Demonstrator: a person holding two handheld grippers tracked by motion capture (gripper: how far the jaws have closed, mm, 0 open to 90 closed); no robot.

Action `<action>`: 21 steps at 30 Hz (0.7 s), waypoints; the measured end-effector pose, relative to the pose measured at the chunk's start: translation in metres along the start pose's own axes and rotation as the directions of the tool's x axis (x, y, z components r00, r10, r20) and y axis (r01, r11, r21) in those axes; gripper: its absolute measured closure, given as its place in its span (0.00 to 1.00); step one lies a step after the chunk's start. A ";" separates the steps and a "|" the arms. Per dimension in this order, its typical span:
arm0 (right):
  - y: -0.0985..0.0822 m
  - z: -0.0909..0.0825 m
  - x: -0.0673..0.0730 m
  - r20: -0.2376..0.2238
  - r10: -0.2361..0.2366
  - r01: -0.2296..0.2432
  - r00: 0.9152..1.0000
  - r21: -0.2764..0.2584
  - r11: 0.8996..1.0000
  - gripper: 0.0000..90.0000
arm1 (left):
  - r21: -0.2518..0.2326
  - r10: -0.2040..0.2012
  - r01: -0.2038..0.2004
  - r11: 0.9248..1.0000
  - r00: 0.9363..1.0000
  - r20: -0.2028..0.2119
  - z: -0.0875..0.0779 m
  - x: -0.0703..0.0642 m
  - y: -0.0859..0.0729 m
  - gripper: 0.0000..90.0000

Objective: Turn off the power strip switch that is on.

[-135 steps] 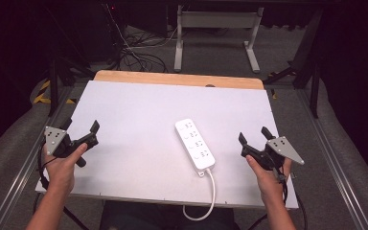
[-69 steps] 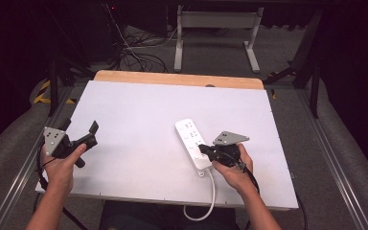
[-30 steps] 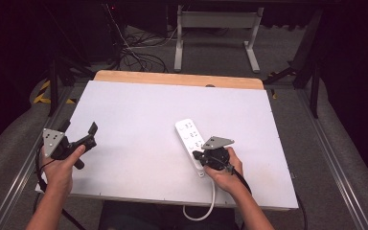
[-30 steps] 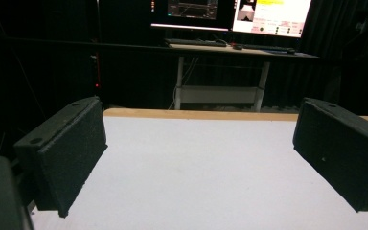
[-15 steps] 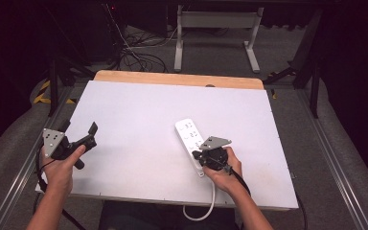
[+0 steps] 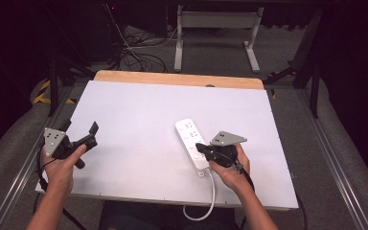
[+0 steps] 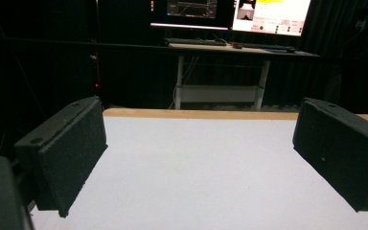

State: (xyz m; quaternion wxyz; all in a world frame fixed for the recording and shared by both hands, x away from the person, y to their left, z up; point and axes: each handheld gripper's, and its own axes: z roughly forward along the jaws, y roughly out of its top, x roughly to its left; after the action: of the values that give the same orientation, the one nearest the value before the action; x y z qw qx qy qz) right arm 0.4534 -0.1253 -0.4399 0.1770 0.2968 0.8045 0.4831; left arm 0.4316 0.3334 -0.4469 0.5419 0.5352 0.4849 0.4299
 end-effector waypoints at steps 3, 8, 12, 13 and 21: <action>0.001 -0.013 -0.007 -0.002 0.019 -0.019 1.000 -0.095 0.995 1.00 | 0.000 -0.002 0.002 1.000 1.000 0.000 0.000 0.000 0.000 0.05; -0.004 -0.037 -0.021 -0.004 0.069 -0.068 0.998 -0.228 0.971 1.00 | 0.003 -0.004 0.004 1.000 1.000 0.000 0.001 0.000 0.000 0.05; -0.014 -0.059 -0.033 0.007 0.074 -0.068 0.997 -0.323 0.944 1.00 | 0.002 -0.006 0.006 1.000 1.000 0.000 0.001 0.000 0.000 0.06; -0.017 -0.064 -0.036 0.009 0.068 -0.060 0.998 -0.345 0.937 1.00 | 0.002 -0.006 0.006 1.000 1.000 0.000 0.001 0.000 0.000 0.06; -0.030 -0.084 -0.052 0.054 0.066 -0.036 0.996 -0.441 0.897 1.00 | 0.002 -0.009 0.008 1.000 1.000 0.005 0.002 -0.001 0.000 0.06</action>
State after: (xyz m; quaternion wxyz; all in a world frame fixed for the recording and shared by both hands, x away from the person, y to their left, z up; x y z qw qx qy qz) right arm 0.4358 -0.2257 -0.4267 0.2538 0.2864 0.6602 0.6463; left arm 0.4330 0.3317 -0.4472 0.5442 0.5348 0.4863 0.4258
